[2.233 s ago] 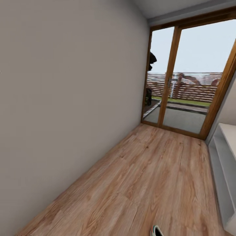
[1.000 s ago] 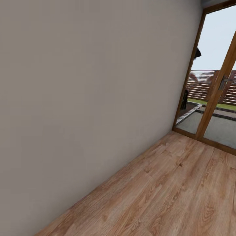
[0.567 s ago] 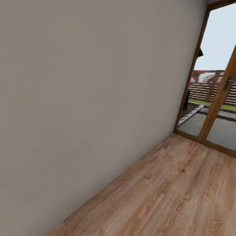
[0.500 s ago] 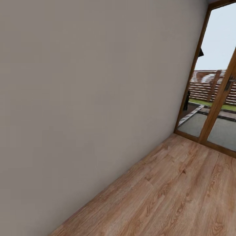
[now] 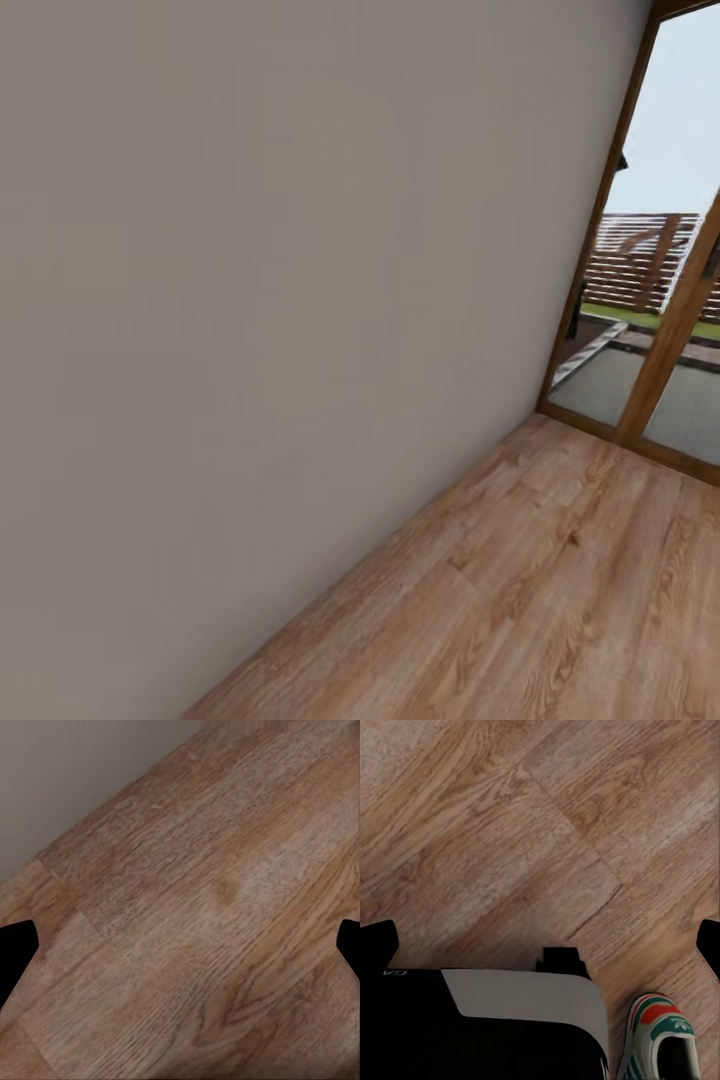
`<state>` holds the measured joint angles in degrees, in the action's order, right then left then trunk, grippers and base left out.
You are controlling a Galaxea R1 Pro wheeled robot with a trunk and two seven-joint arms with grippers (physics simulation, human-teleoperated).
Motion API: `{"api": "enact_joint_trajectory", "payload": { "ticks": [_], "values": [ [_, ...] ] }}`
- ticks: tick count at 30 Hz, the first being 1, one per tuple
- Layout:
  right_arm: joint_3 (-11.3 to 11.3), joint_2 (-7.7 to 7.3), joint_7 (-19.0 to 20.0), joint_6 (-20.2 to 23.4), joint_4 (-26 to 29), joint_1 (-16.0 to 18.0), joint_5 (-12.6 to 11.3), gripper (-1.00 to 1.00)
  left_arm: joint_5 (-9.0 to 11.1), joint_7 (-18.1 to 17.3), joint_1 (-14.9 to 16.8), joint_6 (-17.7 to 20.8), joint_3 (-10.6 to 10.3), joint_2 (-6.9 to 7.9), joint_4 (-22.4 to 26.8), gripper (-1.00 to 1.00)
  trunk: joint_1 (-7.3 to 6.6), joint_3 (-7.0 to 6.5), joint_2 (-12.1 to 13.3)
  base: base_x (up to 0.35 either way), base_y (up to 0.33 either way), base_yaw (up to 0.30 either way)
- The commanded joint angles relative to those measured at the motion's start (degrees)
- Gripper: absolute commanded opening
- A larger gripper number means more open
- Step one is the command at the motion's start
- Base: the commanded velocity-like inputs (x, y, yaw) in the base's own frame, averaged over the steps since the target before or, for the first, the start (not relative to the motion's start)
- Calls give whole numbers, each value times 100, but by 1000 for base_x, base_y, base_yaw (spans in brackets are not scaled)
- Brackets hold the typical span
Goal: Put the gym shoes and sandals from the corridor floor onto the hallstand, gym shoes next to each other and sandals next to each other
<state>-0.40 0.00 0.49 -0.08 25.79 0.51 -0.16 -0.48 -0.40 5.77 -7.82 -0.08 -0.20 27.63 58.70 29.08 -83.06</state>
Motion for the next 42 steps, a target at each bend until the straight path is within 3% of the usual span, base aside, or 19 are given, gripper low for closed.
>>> {"api": "enact_joint_trajectory", "payload": {
  "ticks": [1,14,42],
  "values": [
    [-4,0,4,-1,3,2,-2,100,-5,-4,2,-18,0,-1,-3,100,3,6,-2,343,3,0],
    [-4,-8,7,-1,4,2,-2,100,-5,-4,3,-18,0,-3,-3,100,3,6,-2,320,0,-3],
    [-4,-9,5,-1,3,2,-2,100,0,-4,2,-18,-1,-5,-3,100,3,6,-2,56,0,-203]
  ]
}}
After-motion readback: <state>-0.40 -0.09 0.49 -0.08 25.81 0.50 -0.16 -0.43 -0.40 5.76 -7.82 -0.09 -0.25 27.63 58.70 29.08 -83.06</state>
